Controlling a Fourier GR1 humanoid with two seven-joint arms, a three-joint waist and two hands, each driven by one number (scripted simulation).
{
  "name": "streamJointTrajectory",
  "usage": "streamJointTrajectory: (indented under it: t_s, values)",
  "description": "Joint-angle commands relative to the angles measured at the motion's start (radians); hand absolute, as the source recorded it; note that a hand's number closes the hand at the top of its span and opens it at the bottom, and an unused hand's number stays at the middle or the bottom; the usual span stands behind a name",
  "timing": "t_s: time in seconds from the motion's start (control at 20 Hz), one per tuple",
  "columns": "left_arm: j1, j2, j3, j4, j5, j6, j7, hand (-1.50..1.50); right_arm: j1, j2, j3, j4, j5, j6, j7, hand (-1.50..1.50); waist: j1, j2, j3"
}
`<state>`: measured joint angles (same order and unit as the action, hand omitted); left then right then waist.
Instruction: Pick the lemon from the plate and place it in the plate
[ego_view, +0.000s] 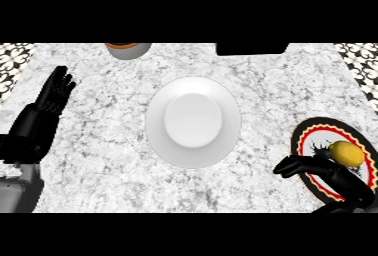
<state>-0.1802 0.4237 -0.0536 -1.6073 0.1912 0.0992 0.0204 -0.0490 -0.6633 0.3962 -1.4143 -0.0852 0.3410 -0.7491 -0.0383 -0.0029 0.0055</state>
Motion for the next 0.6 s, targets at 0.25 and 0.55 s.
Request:
streamJointTrajectory:
  t_s: [0.25,0.55]
  values:
    - [-0.041,0.006,0.011,-0.028,0.0,-0.026,0.073,0.0,0.059,-0.184,-0.223,0.113,-0.048,0.063,-0.35,-1.5,0.033,0.001,-0.004]
    - [-0.092,-0.001,0.018,0.006,-0.006,-0.031,0.083,0.0,0.018,-0.41,-0.264,0.038,0.09,-0.015,-0.116,-1.5,0.031,0.001,-0.006]
